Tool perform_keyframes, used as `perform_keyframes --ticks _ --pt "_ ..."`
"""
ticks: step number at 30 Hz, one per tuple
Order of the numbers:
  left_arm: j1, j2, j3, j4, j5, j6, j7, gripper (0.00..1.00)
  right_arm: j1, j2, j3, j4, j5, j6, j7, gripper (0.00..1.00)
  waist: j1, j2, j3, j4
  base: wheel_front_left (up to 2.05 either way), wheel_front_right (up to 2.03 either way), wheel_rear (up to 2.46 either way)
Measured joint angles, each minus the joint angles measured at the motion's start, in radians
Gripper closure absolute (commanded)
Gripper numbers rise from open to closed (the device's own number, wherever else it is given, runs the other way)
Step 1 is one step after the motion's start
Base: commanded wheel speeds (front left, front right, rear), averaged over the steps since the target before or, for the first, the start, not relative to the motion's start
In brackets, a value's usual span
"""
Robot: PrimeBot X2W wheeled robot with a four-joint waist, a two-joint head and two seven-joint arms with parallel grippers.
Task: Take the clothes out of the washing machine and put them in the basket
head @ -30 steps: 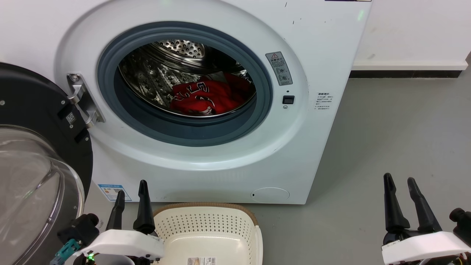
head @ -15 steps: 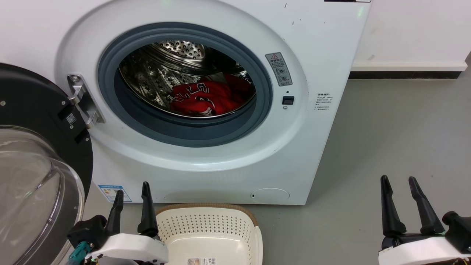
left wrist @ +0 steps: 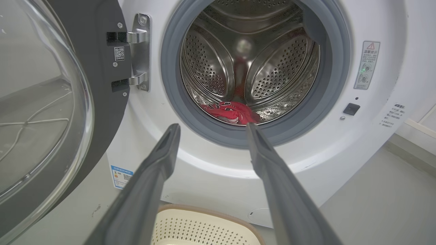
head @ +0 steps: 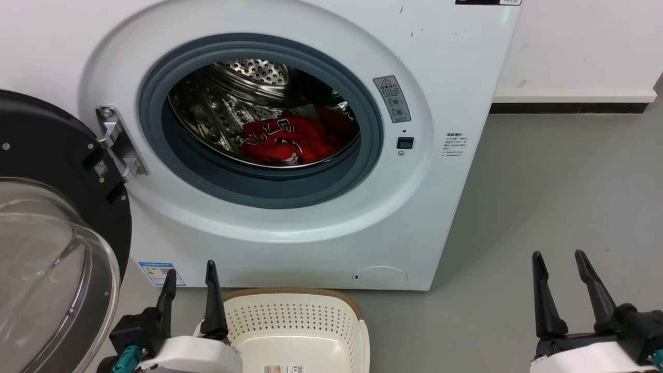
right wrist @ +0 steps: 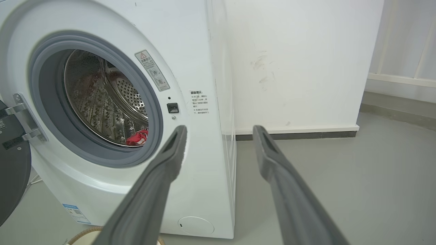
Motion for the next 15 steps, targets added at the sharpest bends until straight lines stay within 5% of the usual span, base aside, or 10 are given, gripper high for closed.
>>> perform_keyframes --ticks 15 --pt "0.011 0.001 -0.010 0.006 0.102 0.010 -0.028 0.00 0.015 0.000 0.002 -0.021 -0.116 0.000 -0.030 0.00 0.0000 0.0000 -0.001 0.001 0.00 0.00 0.00"
